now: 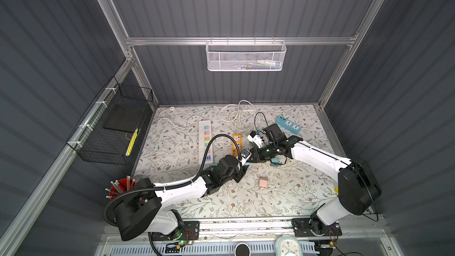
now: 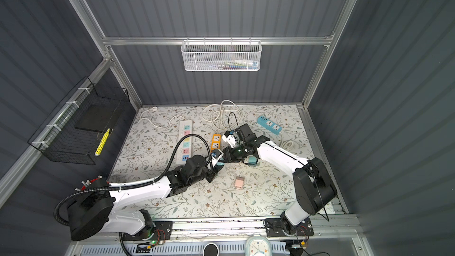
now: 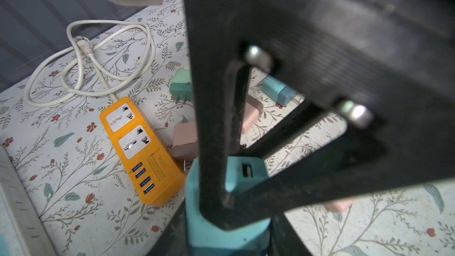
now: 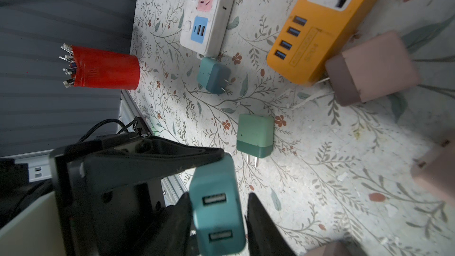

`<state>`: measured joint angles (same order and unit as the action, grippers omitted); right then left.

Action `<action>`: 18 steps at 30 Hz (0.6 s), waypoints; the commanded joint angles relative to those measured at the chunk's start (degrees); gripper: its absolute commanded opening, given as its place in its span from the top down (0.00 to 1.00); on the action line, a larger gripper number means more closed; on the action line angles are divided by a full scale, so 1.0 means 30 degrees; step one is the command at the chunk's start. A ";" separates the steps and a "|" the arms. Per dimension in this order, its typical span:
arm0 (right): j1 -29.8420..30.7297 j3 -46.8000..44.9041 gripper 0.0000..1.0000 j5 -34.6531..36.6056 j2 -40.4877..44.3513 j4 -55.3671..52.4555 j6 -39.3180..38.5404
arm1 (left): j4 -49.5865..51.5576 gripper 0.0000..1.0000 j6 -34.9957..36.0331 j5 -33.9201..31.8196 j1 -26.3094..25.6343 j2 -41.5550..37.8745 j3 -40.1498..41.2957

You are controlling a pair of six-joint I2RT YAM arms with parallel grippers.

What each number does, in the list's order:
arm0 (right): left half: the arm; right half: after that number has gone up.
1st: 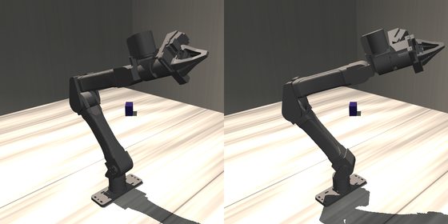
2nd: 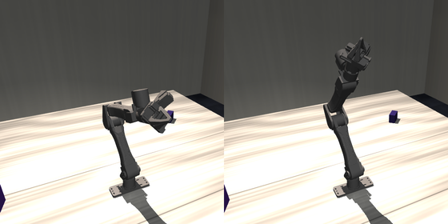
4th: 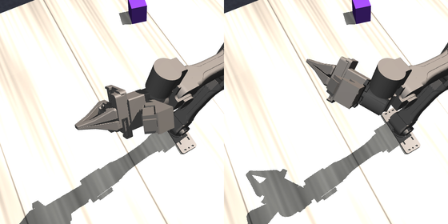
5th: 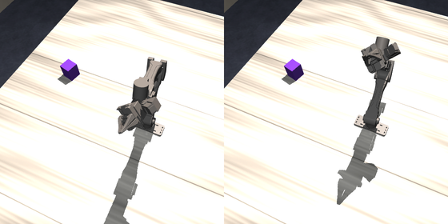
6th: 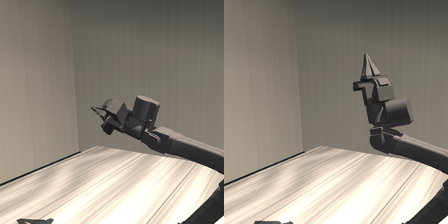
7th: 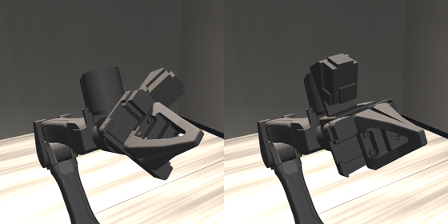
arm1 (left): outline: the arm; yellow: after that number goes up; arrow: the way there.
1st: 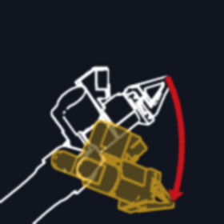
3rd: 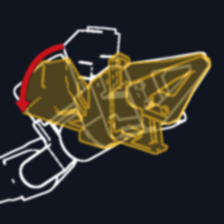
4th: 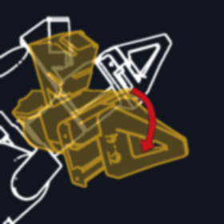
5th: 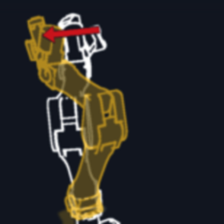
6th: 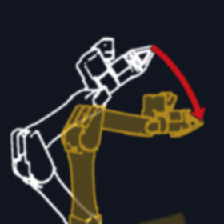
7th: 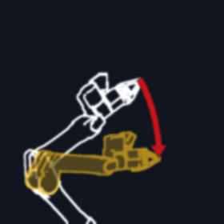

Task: Insert plugs into power strip
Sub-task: Pass the plug.

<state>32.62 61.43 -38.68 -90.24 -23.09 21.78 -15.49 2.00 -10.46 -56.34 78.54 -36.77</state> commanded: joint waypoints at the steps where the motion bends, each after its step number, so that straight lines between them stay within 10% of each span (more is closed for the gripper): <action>1: 0.0007 -0.0342 0.65 -0.0102 0.0075 0.0087 -0.0236 | -0.0258 0.73 0.0359 -0.0264 -0.0117 0.0129 -0.0398; 18: 0.0061 -0.0352 0.77 0.0929 0.0254 0.0168 -0.0024 | 0.0769 0.45 0.0359 -0.1481 -0.0112 0.0450 -0.0895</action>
<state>32.67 60.77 -37.82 -90.21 -22.26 20.64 -14.57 2.39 -12.38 -56.34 79.05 -37.52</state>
